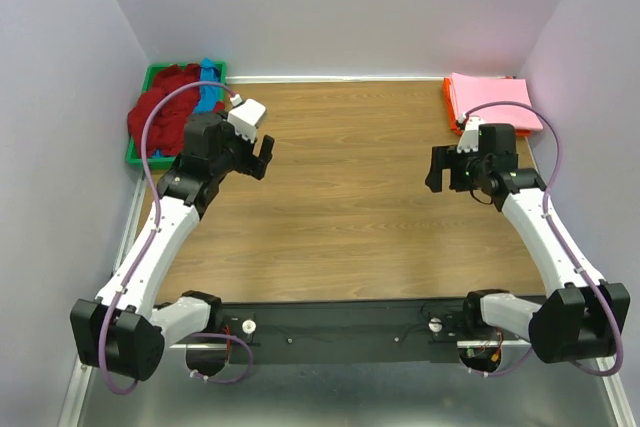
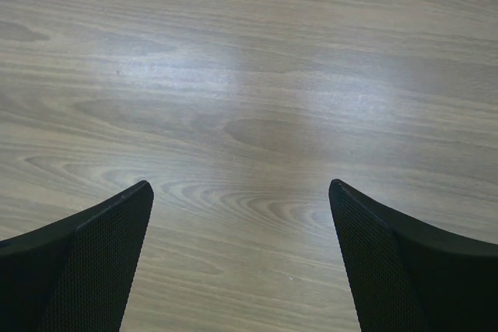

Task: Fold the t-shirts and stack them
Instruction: Grab the tshirt from the pile

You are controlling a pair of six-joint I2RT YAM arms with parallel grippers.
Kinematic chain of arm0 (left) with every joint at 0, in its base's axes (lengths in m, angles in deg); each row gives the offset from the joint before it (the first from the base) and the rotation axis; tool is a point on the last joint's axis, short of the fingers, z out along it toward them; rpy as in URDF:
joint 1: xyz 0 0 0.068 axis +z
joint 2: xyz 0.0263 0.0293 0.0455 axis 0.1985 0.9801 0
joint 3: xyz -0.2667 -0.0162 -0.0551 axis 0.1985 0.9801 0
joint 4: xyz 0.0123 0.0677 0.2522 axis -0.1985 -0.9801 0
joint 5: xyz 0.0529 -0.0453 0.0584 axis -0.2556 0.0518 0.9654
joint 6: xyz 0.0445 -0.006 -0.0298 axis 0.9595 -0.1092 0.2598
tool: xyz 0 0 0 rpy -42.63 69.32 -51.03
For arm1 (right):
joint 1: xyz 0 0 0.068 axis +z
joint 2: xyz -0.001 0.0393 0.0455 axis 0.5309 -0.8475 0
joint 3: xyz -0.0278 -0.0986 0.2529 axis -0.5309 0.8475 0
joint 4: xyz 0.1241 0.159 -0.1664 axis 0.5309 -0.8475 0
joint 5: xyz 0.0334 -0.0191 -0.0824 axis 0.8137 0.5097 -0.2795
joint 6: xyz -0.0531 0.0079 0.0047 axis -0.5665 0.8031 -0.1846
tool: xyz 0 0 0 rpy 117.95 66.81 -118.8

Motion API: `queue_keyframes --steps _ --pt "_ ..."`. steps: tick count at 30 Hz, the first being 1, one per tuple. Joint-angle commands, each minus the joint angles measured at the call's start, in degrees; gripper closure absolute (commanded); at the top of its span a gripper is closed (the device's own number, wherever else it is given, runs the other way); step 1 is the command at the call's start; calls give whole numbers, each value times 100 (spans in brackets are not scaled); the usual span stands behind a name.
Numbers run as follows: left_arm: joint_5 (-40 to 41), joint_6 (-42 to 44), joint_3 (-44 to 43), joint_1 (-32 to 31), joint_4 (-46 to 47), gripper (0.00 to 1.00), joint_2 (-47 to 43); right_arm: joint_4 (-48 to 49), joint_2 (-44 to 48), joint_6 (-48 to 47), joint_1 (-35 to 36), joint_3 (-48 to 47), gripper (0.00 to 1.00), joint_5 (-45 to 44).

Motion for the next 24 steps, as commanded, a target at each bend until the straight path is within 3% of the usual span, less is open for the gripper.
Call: queue_keyframes --steps 1,6,10,17,24 --pt "-102 37 -555 169 -117 9 -32 208 194 52 13 47 0 -339" --pt "-101 370 -1302 441 -415 9 495 296 194 -63 12 73 0 -189" --pt "-462 749 -2251 1038 -687 9 1040 270 80 -159 21 38 0 241" --pt "-1007 1329 -3851 2382 -1136 9 2516 234 -262 -282 21 -49 0 338" --pt "-1200 1487 -5064 3139 -1487 10 4071 199 -553 -265 21 -120 0 277"
